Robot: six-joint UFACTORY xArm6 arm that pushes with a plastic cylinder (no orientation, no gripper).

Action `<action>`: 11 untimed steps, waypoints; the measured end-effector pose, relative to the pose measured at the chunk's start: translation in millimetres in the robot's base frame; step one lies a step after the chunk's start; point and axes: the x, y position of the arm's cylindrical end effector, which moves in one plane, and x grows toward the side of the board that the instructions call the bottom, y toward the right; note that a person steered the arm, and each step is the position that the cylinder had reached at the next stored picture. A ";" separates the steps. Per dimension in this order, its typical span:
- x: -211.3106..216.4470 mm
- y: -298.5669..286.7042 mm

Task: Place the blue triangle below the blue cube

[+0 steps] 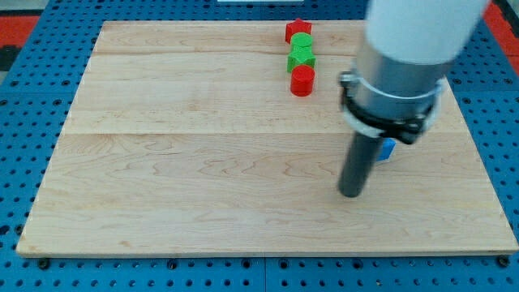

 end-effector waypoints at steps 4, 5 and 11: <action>-48.2 -0.6; -48.2 22.1; -20.5 103.1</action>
